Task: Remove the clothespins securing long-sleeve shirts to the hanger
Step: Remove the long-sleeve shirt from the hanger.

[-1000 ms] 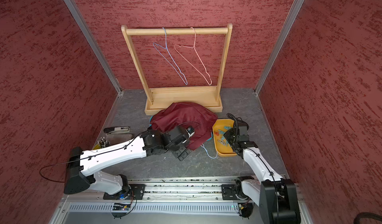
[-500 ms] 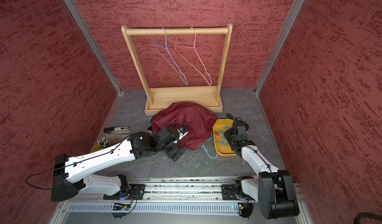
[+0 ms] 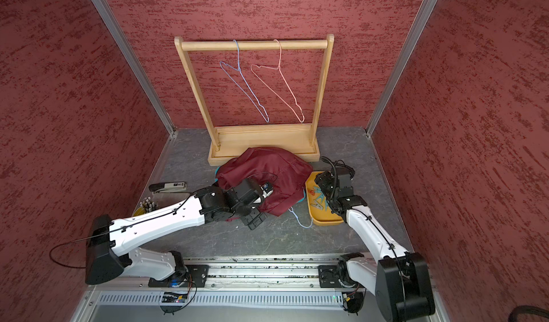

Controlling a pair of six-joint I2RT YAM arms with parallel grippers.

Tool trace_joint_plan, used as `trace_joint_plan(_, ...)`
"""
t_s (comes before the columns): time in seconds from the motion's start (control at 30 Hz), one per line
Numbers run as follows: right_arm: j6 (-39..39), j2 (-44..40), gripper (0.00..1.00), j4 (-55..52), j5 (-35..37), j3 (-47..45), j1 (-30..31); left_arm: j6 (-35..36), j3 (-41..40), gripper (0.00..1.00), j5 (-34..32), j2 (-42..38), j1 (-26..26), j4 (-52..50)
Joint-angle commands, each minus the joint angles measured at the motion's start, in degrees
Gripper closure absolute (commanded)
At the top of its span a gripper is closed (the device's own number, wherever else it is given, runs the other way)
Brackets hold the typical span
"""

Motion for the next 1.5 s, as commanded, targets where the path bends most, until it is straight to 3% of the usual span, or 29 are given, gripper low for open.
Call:
trace_joint_plan(0.0, -1.6, 1.3, 0.22, -2.5, 2.8, 3.1, 1.8, 2.2, -0.3, 0.05, -0.1, 1.1, 1.4, 1.0)
trace_joint_plan(0.3, -1.1, 0.4, 0.21, -1.2, 1.0, 2.5, 2.7, 1.6, 2.6, 0.18, -1.7, 8.1, 3.6, 1.5)
trace_joint_plan(0.43, -1.3, -0.2, 0.21, -1.5, 0.5, 2.7, 2.9, 1.2, 4.2, 0.35, -1.3, 8.8, 3.5, 2.6)
trace_joint_plan(0.67, -1.5, -1.2, 0.20, -1.9, -0.5, 3.0, 2.8, 0.8, 5.0, 0.77, 0.3, 8.8, 3.4, 3.7)
trace_joint_plan(0.83, -2.0, -2.4, 0.20, -2.8, -0.5, 2.9, 2.9, -0.5, 6.6, 0.98, 0.7, 9.5, 3.3, 3.1)
trace_joint_plan(1.07, -4.8, -3.7, 0.15, -3.5, -2.8, 2.4, 3.6, -2.4, 9.0, 1.00, 1.6, 7.4, 5.4, 1.2)
trace_joint_plan(1.3, -11.8, -10.6, 0.04, -10.1, -1.8, 6.5, 3.7, -8.7, 11.5, 1.00, 11.4, 5.4, 14.6, -0.7)
trace_joint_plan(1.47, -15.4, -12.8, 0.08, -14.4, -4.8, 7.6, 3.9, -13.9, 13.0, 1.00, 19.2, 5.1, 21.7, 0.0)
